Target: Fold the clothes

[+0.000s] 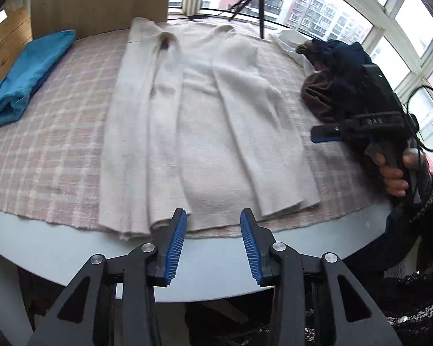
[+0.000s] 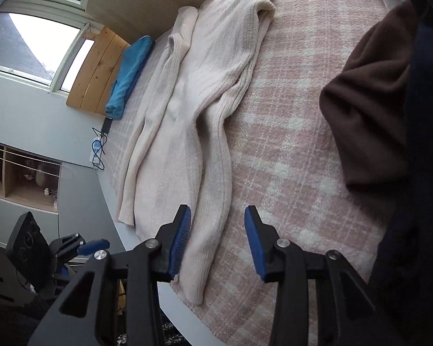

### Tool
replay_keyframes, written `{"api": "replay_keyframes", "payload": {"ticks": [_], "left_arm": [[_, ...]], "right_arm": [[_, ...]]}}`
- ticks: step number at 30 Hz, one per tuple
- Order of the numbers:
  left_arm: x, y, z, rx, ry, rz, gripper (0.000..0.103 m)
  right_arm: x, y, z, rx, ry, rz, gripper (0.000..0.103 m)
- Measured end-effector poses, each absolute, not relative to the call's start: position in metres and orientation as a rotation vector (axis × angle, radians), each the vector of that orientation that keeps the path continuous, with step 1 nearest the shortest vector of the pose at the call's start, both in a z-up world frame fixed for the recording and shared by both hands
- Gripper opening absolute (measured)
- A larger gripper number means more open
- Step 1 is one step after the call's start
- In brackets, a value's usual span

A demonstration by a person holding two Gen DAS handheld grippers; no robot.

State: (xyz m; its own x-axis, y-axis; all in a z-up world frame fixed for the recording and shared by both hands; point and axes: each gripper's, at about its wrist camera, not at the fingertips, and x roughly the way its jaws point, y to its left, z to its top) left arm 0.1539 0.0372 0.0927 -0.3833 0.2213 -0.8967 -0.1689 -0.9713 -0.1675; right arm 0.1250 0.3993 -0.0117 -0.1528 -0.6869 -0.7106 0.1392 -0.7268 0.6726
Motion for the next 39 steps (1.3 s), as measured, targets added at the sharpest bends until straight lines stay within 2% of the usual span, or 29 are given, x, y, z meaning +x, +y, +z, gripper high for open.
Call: {"api": "replay_keyframes", "payload": {"ticks": [3,6,14,20,22,26,29,34,39], "left_arm": [[0.142,-0.032,0.076,-1.682,-0.201,2.567,0.037],[0.128,-0.052,0.052,-1.712,-0.253,2.518,0.037],[0.115,-0.009,0.031,-1.683,-0.094,2.295,0.038],[0.118,0.014,0.035,-1.646,0.055,2.291,0.040],[0.118,0.007,0.032,-1.656,0.024,2.303,0.040],[0.128,-0.001,0.040,-1.598,-0.164,2.225,0.040],[0.131,0.001,0.058,-1.522,-0.153,2.311,0.040],[0.120,0.022,0.039,-1.587,-0.013,2.294,0.040],[0.123,0.000,0.042,-1.571,-0.203,2.272,0.039]], "right_arm": [[0.153,0.386,-0.018,1.589,-0.619,-1.919,0.038],[0.167,0.376,-0.023,1.588,-0.636,-1.944,0.039],[0.175,0.350,-0.015,1.642,-0.604,-2.023,0.039],[0.177,0.340,-0.010,1.653,-0.592,-2.070,0.039],[0.177,0.335,-0.009,1.657,-0.591,-2.079,0.039],[0.177,0.332,-0.009,1.662,-0.588,-2.091,0.039],[0.176,0.332,-0.010,1.668,-0.603,-2.089,0.039],[0.173,0.334,-0.010,1.680,-0.613,-2.073,0.039],[0.172,0.339,-0.011,1.677,-0.598,-2.061,0.039]]}}
